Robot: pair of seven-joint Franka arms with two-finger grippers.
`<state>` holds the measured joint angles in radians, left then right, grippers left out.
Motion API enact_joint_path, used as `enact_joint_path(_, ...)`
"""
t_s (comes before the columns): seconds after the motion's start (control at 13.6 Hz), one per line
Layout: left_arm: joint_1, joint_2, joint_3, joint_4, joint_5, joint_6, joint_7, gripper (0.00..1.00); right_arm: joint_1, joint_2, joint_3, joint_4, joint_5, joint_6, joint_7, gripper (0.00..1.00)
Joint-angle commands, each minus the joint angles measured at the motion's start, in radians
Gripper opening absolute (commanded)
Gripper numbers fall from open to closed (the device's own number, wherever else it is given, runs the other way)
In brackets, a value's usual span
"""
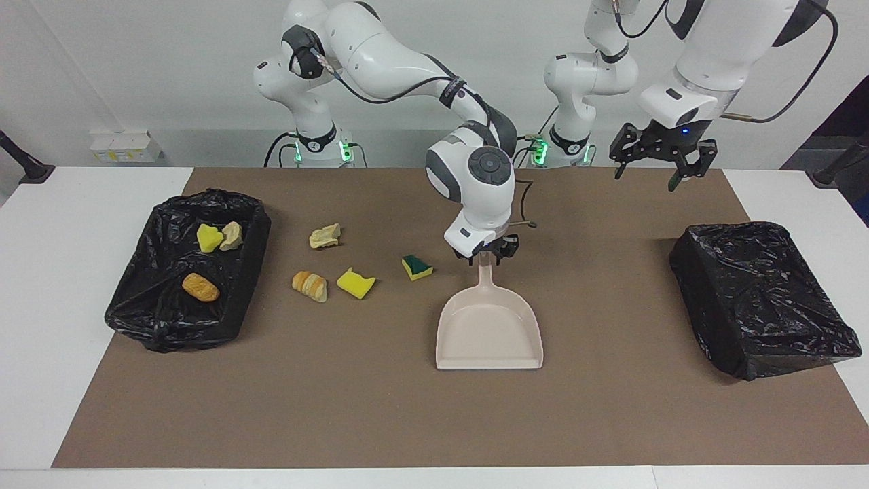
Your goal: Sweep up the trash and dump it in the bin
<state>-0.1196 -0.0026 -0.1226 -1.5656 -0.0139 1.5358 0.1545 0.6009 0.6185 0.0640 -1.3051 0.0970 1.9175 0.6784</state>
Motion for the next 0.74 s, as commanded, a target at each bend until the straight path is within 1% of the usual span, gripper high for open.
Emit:
enact_joint_path(0.0,-0.041,-0.042,-0.002,-0.120,-0.032,0.084,-0.013,1.00,-0.055,-0.057,0.005,-0.017,0.006,-0.023,-0.062,1.00)
enact_joint_path(0.15,-0.067,-0.048,-0.024,-0.197,-0.061,0.176,-0.099,1.00,-0.101,-0.098,0.005,-0.019,0.007,-0.061,-0.121,1.00)
enact_joint_path(0.37,-0.068,-0.045,-0.116,-0.275,-0.073,0.285,-0.234,1.00,-0.203,-0.152,0.007,-0.020,0.009,-0.146,-0.268,1.00)
enact_joint_path(0.51,-0.069,-0.021,-0.150,-0.304,-0.073,0.384,-0.286,1.00,-0.274,-0.175,0.007,-0.022,0.010,-0.196,-0.312,1.00)
enact_joint_path(0.66,-0.069,0.039,-0.204,-0.310,-0.072,0.464,-0.341,1.00,-0.335,-0.218,0.007,-0.057,0.010,-0.248,-0.391,1.00)
